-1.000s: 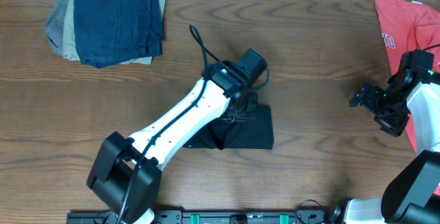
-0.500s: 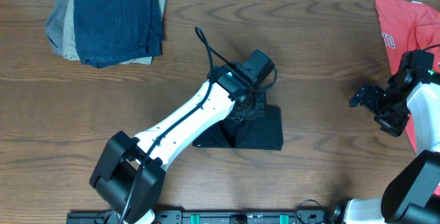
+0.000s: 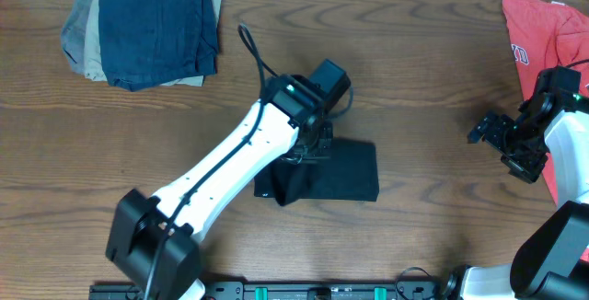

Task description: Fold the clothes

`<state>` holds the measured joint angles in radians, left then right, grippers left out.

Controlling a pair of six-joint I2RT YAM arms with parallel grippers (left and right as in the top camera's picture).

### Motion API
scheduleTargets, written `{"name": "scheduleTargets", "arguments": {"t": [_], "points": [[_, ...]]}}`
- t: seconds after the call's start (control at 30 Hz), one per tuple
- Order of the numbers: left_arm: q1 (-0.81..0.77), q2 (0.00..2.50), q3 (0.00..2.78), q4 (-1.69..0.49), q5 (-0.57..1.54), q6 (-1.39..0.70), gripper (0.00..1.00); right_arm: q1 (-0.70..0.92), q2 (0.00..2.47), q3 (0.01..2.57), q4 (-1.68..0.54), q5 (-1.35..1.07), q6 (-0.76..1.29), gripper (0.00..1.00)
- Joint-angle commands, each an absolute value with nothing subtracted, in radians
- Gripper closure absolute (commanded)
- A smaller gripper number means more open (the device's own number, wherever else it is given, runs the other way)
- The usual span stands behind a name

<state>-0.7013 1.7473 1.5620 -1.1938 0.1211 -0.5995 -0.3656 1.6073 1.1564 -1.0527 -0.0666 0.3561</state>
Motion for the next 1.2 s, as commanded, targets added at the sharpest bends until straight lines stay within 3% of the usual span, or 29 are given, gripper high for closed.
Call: {"name": "scheduleTargets", "arguments": {"t": [0.0, 0.47, 1.17], "points": [[-0.697, 1.720, 1.644, -1.243, 0.048, -0.556, 0.94, -0.371, 1.601, 1.163, -1.051, -0.063, 0.366, 0.01], [-0.701, 1.721, 1.762, -1.324, 0.040, -0.543, 0.94, -0.371, 1.601, 1.163, -1.051, -0.063, 0.366, 0.01], [-0.867, 1.964, 1.728, -1.092, 0.087, -0.615, 0.94, -0.371, 1.601, 1.163, -1.050, -0.063, 0.366, 0.01]]}}
